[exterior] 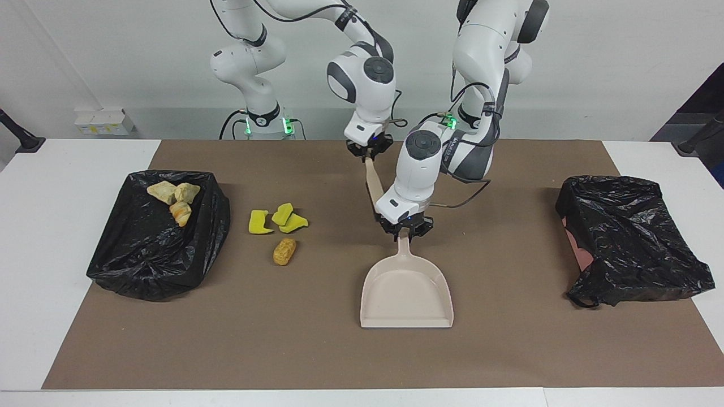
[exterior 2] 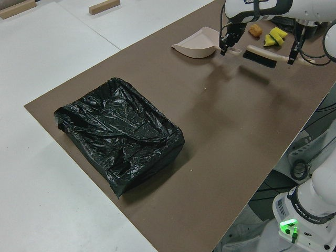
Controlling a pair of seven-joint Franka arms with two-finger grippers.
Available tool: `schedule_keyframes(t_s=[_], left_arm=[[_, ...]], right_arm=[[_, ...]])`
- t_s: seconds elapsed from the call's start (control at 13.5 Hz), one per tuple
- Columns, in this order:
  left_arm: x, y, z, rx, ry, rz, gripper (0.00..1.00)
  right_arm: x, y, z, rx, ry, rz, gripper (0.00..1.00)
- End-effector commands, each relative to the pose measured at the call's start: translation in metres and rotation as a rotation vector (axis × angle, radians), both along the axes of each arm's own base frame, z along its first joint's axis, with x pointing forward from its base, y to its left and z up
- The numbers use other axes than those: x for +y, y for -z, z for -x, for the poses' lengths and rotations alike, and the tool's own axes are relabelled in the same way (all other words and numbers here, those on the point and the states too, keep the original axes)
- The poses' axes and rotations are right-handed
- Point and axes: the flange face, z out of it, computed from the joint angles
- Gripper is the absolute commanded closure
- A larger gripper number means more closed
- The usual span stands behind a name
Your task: Sweep and dump trash in bin
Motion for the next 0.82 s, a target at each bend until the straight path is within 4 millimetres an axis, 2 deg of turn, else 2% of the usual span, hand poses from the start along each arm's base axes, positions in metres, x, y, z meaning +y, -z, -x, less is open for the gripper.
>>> schedule_keyframes(t_s=[0.0,0.07,0.15,0.22,0.3,0.59,0.74], left_arm=[[0.005,-0.012,-0.003,-0.004,-0.011,-0.023,0.69],[0.005,-0.012,-0.003,-0.004,-0.011,-0.023,0.69],[0.006,-0.012,-0.003,-0.004,-0.011,-0.024,0.75],[0.011,-0.012,-0.006,-0.005,-0.014,-0.026,0.92],[0.013,-0.017,-0.006,-0.011,-0.009,-0.025,1.0],[0.033,-0.034,-0.016,-0.034,0.047,-0.021,1.0],[0.054,-0.045,-0.019,-0.017,0.122,-0.04,1.0]], right_arm=[[-0.047,-0.025,-0.01,-0.025,0.02,0.019,1.0],[-0.067,-0.03,-0.019,-0.039,0.039,0.047,1.0],[-0.089,-0.031,-0.029,-0.044,0.058,0.093,1.0],[-0.11,-0.031,-0.04,-0.055,0.076,0.138,1.0],[-0.128,-0.028,-0.047,-0.059,0.087,0.176,1.0],[-0.215,-0.007,-0.07,-0.023,0.052,0.247,1.0],[-0.249,0.003,-0.076,0.002,0.037,0.256,1.0]])
